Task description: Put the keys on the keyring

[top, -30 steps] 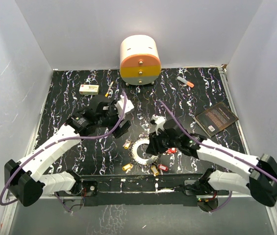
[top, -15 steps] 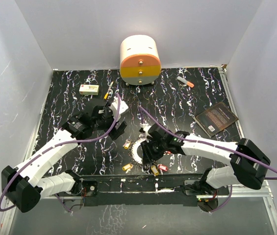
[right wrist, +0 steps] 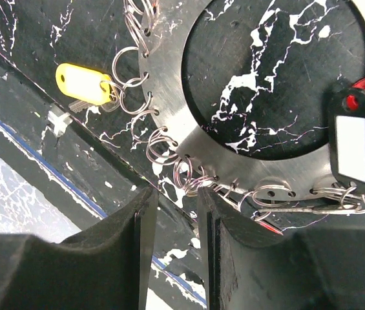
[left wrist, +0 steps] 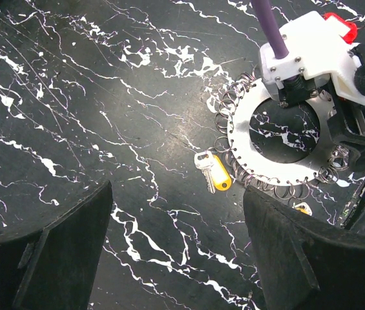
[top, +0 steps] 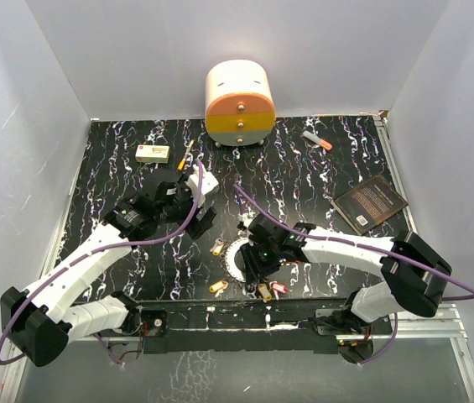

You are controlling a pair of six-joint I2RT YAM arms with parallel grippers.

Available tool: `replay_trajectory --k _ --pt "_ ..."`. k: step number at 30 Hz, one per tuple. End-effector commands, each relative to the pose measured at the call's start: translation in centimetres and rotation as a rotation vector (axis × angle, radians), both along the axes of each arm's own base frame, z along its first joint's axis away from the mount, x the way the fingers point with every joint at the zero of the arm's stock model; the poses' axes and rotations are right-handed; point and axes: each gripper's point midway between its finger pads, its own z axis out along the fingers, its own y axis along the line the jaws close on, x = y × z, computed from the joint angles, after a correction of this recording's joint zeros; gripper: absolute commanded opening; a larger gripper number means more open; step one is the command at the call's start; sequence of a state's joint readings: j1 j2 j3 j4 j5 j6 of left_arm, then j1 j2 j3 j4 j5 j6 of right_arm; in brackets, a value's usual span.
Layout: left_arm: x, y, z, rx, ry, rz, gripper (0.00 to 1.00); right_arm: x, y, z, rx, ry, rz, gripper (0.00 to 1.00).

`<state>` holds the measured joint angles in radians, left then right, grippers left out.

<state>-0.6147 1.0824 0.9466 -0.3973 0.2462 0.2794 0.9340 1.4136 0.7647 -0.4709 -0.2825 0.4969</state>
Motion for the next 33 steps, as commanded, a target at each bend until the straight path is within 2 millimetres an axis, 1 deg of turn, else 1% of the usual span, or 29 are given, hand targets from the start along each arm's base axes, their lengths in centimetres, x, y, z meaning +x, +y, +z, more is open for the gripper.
replay_trajectory --k 1,5,7,14,18,23,27,33 --pt "-0.2 0.2 0.9 -0.032 -0.017 0.007 0.8 0.6 1.1 1.2 0.017 -0.019 -0.011 0.36" --pt "-0.3 0.3 0.9 -0.036 -0.017 0.01 0.8 0.2 0.2 0.7 -0.024 -0.008 -0.022 0.36" --pt "-0.3 0.3 0.9 -0.042 -0.016 0.011 0.8 0.3 0.1 0.6 -0.03 -0.007 -0.025 0.36" --pt "-0.2 0.3 1.0 -0.05 -0.018 0.014 0.8 0.2 0.5 0.2 -0.058 -0.003 -0.017 0.36" --pt "-0.3 0.3 1.0 -0.052 -0.015 0.015 0.8 0.2 0.8 0.0 -0.071 -0.011 -0.01 0.38" --pt "-0.3 0.4 0.8 -0.055 -0.008 0.02 0.8 0.3 -0.1 -0.6 -0.11 -0.025 -0.017 0.41" --pt "-0.3 0.4 0.8 -0.058 -0.004 0.018 0.8 0.7 -1.0 -0.9 -0.137 -0.063 -0.04 0.41" --pt "-0.2 0.2 0.8 -0.062 0.002 0.018 0.8 1.2 -1.6 -0.9 -0.141 -0.102 -0.06 0.39"
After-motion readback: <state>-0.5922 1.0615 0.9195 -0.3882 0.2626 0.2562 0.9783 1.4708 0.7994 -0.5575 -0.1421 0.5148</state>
